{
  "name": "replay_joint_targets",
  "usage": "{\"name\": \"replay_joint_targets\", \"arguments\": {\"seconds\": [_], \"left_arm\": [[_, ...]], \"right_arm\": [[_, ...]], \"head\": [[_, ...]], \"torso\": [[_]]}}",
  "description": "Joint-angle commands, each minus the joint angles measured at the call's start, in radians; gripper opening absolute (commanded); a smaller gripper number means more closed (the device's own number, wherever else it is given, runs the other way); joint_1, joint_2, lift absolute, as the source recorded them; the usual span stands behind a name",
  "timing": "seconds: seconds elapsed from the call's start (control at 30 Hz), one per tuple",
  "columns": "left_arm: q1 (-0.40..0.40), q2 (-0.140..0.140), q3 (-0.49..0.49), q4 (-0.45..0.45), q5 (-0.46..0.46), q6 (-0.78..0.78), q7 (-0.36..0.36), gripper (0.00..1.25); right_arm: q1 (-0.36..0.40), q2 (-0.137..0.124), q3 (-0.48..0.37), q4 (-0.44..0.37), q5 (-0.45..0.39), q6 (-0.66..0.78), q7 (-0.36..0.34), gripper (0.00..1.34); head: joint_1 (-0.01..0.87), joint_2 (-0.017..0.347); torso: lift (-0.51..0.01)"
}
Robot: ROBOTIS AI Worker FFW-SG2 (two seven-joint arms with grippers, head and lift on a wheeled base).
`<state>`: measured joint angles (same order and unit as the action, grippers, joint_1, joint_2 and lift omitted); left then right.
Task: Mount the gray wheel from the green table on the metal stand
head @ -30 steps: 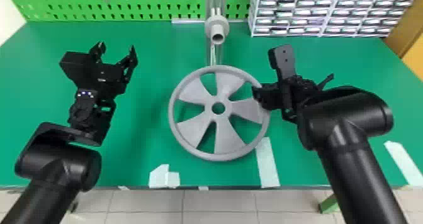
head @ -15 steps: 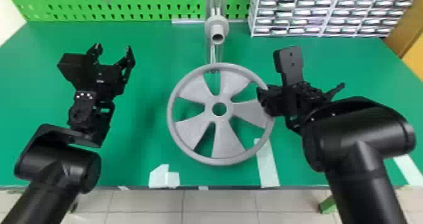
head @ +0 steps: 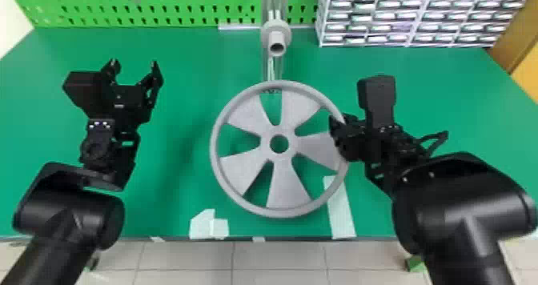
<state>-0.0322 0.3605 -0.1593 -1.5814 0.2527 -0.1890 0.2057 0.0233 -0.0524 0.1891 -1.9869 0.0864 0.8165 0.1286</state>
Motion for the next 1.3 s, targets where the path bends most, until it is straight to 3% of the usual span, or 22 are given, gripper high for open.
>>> {"name": "replay_joint_targets", "arguments": {"seconds": [0.0,0.2,0.53,1.27], "left_arm": [[0.002,0.000,0.000,0.000,0.002,0.000,0.004,0.76],[0.005,0.000,0.000,0.000,0.005,0.000,0.012,0.76],[0.009,0.000,-0.002,0.000,0.013,0.005,0.024,0.75],[0.015,-0.002,-0.017,-0.002,0.030,0.022,0.032,0.76]], "right_arm": [[0.033,-0.004,0.004,-0.001,-0.008,-0.065,-0.004,0.26],[0.069,-0.004,0.016,-0.003,-0.008,-0.132,-0.034,0.26],[0.093,0.003,0.004,-0.003,0.075,-0.264,-0.040,0.26],[0.067,-0.009,-0.003,0.037,0.167,-0.494,-0.037,0.26]], "head": [[0.868,0.052],[0.868,0.052],[0.868,0.052],[0.868,0.052]], "torso": [[-0.093],[-0.093],[-0.093],[-0.093]]}}
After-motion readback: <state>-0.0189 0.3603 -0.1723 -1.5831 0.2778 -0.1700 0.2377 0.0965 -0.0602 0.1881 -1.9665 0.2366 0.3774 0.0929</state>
